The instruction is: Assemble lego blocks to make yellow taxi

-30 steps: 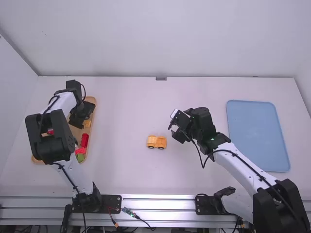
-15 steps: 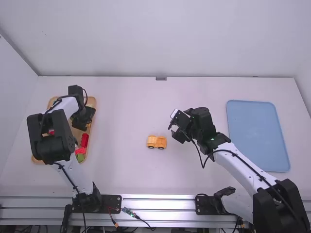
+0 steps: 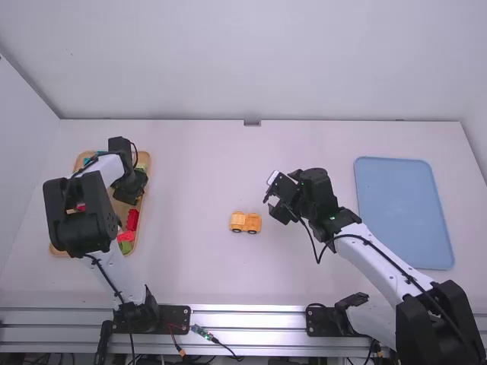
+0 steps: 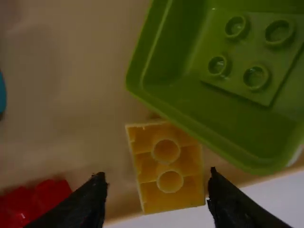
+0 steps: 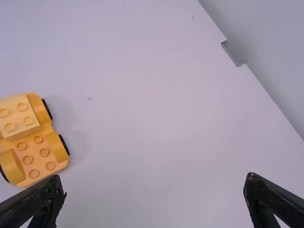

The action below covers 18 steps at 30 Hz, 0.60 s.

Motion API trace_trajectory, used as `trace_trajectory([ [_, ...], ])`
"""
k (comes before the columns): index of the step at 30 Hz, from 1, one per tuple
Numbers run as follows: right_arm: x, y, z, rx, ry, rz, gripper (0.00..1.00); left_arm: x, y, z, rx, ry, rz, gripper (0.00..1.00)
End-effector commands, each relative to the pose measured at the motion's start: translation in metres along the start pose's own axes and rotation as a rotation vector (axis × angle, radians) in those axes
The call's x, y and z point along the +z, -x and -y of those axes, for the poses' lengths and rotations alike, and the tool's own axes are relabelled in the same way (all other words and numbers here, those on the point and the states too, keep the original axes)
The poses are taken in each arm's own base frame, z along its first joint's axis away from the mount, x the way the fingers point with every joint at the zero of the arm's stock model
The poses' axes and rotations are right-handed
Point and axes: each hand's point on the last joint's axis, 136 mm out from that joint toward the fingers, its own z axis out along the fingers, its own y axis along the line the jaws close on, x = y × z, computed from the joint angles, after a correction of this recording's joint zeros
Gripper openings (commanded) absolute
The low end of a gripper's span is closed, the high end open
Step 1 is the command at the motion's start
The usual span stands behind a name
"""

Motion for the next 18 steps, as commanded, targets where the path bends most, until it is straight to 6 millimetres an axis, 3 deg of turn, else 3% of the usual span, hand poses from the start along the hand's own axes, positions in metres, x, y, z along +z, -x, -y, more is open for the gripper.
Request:
trace_trajectory([
  [1,-0.0033,0.0023,-0.0003,0.008,-0.002,0.012,1.0,0.0028,0.0014,-0.01,-0.018,0.029,0.014,0.51],
  [6,-0.0033,0.0019,-0.0009,0.008,0.0,0.01,1.0,0.0025,0.0003,-0.0097,-0.013,0.032,0.016,0.47],
  [16,-0.0033,0.0016,-0.0008,0.009,0.0,0.009,1.0,0.0025,0.0024,-0.0103,-0.015,0.035,0.025,0.23],
  [18,-0.0033,0.0017,-0.0008,0.009,0.0,0.009,1.0,0.0026,0.0044,-0.0116,-0.018,0.039,0.031,0.23],
])
